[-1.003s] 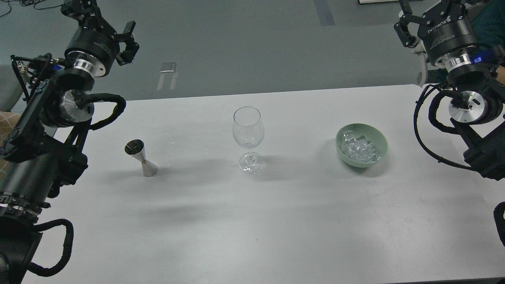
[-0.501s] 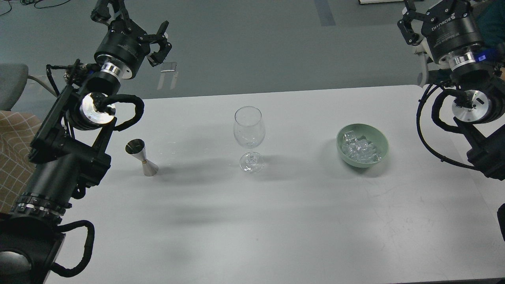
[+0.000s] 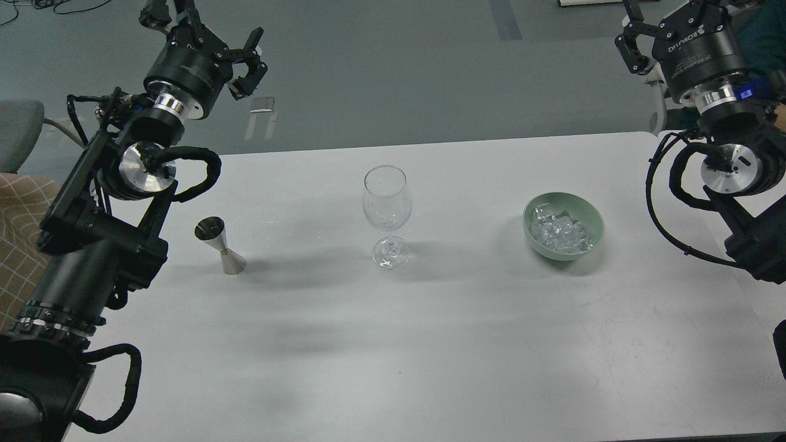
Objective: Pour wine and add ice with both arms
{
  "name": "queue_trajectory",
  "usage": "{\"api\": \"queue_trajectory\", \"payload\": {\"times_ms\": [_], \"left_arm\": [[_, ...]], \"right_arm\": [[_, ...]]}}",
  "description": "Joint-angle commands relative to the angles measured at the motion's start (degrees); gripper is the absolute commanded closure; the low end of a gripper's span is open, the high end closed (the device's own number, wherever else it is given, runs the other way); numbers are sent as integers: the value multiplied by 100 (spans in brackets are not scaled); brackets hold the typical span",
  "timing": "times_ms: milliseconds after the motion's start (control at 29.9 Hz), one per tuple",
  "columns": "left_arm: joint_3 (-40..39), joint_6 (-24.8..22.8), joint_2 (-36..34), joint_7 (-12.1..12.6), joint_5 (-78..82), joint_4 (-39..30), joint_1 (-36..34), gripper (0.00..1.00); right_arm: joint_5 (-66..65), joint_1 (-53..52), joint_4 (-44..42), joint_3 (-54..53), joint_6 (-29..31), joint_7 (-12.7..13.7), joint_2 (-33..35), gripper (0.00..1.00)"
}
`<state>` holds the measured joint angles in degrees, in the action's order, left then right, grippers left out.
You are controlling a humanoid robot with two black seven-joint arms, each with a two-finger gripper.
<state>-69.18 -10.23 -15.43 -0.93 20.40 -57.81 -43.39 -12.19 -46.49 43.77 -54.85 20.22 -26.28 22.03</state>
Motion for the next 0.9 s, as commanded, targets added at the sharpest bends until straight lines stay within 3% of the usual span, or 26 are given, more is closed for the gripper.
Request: {"api": "queue_trajectory", "payload": {"times_ms": [0, 134, 301, 602, 802, 869], "left_arm": [[-25, 21, 22, 364, -19, -379, 243, 0], [-34, 240, 31, 435, 16, -406, 252, 0], [-69, 881, -65, 365, -10, -406, 243, 0], [-52, 549, -232, 400, 52, -476, 270, 0], [-78, 381, -505, 426, 43, -1004, 533, 0], [-104, 417, -610, 662, -53, -1056, 577, 0]], "right_arm": [[6, 8, 26, 0, -1, 0, 12, 0], [-2, 8, 35, 0, -10, 0, 20, 0], [-2, 8, 61, 0, -10, 0, 73, 0], [-2, 8, 61, 0, -10, 0, 73, 0], [-2, 8, 61, 0, -10, 0, 82, 0], [-2, 8, 61, 9, -10, 0, 82, 0]]}}
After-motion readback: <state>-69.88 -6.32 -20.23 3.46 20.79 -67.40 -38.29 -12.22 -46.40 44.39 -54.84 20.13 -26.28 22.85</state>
